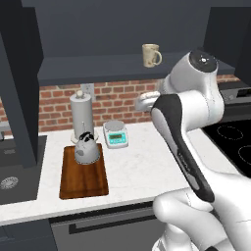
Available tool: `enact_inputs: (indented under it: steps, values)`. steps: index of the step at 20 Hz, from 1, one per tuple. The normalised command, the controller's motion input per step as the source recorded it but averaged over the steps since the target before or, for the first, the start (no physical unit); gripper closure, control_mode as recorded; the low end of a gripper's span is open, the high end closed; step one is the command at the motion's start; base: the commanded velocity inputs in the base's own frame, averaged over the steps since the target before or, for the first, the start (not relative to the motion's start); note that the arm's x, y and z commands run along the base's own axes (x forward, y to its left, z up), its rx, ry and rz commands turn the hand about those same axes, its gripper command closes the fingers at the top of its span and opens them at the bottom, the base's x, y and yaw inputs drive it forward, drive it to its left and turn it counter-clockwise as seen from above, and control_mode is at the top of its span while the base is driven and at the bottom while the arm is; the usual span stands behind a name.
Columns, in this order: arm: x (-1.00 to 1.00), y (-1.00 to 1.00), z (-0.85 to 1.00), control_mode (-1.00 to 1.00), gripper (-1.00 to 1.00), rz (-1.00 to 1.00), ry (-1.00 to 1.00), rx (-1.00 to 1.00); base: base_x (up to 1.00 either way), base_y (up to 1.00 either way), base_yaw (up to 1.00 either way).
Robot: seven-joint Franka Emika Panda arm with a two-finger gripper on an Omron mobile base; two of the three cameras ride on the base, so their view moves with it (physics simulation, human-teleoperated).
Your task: Pick the kettle from the counter and place it on the tray. Then pick the mug from the cabinet and place it on the tray. Then close the cabinet doors.
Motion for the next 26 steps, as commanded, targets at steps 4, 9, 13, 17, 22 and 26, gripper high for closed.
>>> enact_inputs:
  steps: [4, 9, 13, 17, 22, 26]
  values:
    - [-0.02, -0.45, 0.43, -1.00, -1.00, 0.18, -0.09, 0.00, 0.00, 0.00, 0.00]
    - [0.00, -0.40, 0.43, -1.00, -1.00, 0.13, -0.13, 0.00, 0.00, 0.00, 0.00]
    - [0.00, -0.46, 0.47, -1.00, -1.00, 0.09, -0.21, 0.00, 0.00, 0.00, 0.00]
    - [0.24, -0.37, 0.28, -1.00, -1.00, 0.02, -0.06, 0.00, 0.00, 0.00, 0.00]
    - [0.48, -0.28, 0.10, -1.00, -1.00, 0.00, -0.02, 0.00, 0.00, 0.00, 0.00]
    - [0.43, -0.25, 0.20, -1.00, -1.00, 0.00, 0.00, 0.02, 0.00, 0.00, 0.00]
